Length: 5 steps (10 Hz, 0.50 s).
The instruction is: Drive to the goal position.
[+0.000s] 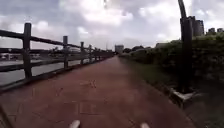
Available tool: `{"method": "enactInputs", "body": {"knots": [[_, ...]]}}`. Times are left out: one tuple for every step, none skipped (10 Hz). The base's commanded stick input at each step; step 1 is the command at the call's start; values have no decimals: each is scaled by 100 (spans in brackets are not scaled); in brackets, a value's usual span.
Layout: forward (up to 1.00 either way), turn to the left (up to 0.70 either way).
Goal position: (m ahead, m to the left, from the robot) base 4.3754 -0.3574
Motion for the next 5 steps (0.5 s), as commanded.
{"method": "enactInputs", "body": {"knots": [[70,0],[70,0],[70,0],[70,0],[70,0]]}}
